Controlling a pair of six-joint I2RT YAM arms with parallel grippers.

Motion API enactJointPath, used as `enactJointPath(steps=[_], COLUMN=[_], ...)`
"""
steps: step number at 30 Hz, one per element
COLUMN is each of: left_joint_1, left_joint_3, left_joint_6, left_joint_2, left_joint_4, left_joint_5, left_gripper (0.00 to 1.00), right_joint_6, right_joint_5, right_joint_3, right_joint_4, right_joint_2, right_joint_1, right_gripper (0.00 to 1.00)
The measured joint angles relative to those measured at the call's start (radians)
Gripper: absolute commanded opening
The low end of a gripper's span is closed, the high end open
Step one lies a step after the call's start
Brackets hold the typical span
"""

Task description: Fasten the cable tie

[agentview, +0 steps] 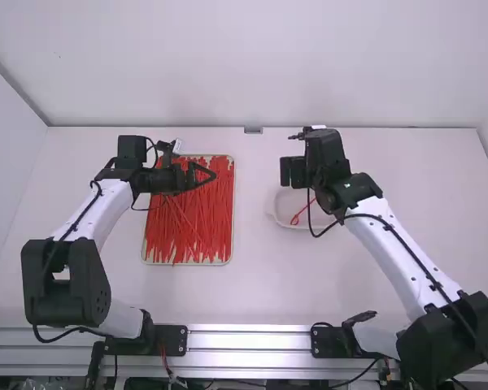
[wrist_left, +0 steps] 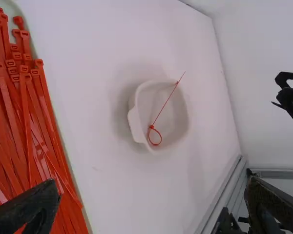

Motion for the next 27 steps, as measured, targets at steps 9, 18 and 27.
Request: enactJointPath(steps=[9, 18, 27], left_joint_1=[0.000, 0.000, 0.000], left_joint_3=[0.000, 0.000, 0.000], left_joint_6=[0.058, 0.064, 0.064], left_joint_2=[0.000, 0.000, 0.000], left_joint_4=[-0.009, -0.011, -0.023], left_joint_5=[0.000, 0.000, 0.000], left_gripper=[0.99, 0.99, 0.99], right_joint_6=[-0.021, -0.026, -0.027], right_joint_5=[0.003, 0.003, 0.004], right_joint_3=[0.000, 0.000, 0.000], right_joint_4=[-0.002, -0.002, -0.021], right_joint_2=[0.000, 0.000, 0.000], right_joint_1=[0.000, 0.000, 0.000], right_gripper=[0.98, 0.98, 0.98])
